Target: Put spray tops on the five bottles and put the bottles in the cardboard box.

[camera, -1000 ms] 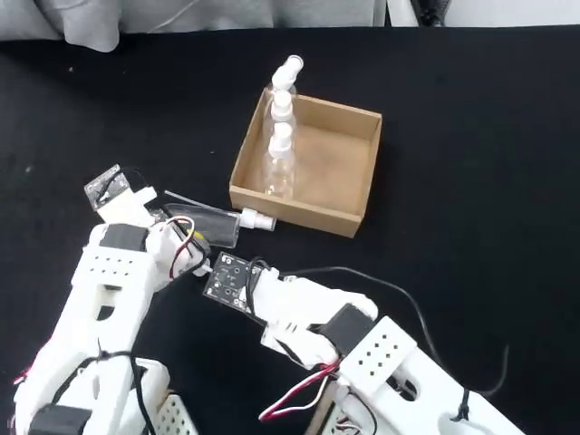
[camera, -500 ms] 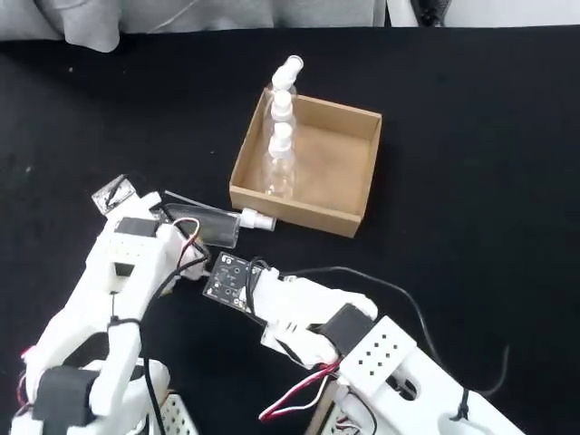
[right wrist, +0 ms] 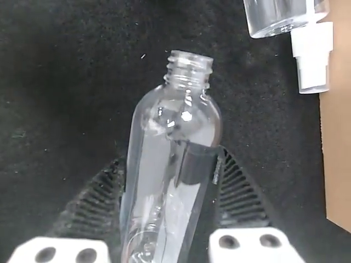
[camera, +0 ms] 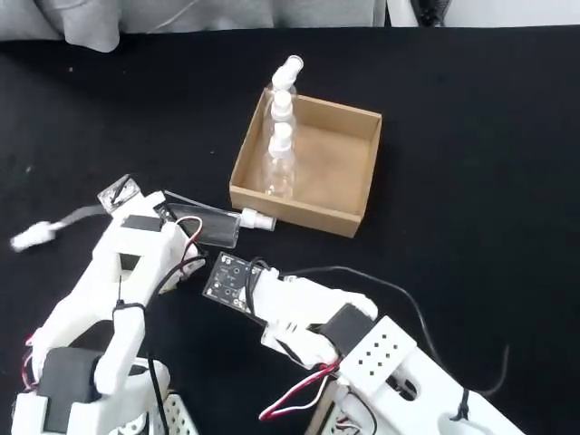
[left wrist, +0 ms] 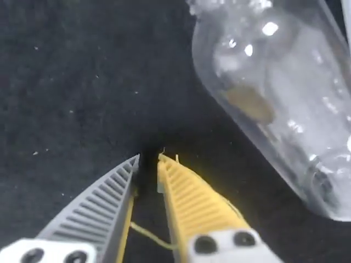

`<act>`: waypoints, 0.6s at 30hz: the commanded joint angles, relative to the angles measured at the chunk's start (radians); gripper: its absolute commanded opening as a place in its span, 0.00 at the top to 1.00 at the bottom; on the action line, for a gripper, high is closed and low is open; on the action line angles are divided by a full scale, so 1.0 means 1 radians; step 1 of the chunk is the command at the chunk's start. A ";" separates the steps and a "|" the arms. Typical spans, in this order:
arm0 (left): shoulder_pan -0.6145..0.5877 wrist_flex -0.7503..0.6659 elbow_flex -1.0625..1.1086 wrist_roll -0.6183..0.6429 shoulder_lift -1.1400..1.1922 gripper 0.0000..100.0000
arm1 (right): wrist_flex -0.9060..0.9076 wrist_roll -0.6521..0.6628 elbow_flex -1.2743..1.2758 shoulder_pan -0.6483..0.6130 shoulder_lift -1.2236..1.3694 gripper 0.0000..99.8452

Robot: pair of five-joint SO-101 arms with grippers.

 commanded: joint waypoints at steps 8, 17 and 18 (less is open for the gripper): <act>-0.131 0.115 -0.145 -0.029 -0.002 0.95 | -0.017 0.012 -0.005 -0.020 -0.018 0.92; -0.269 0.482 -0.423 -0.092 0.000 0.68 | -0.025 0.012 0.008 -0.020 -0.018 0.92; -0.291 0.488 -0.438 -0.117 0.000 0.67 | -0.025 0.012 0.008 -0.020 -0.018 0.92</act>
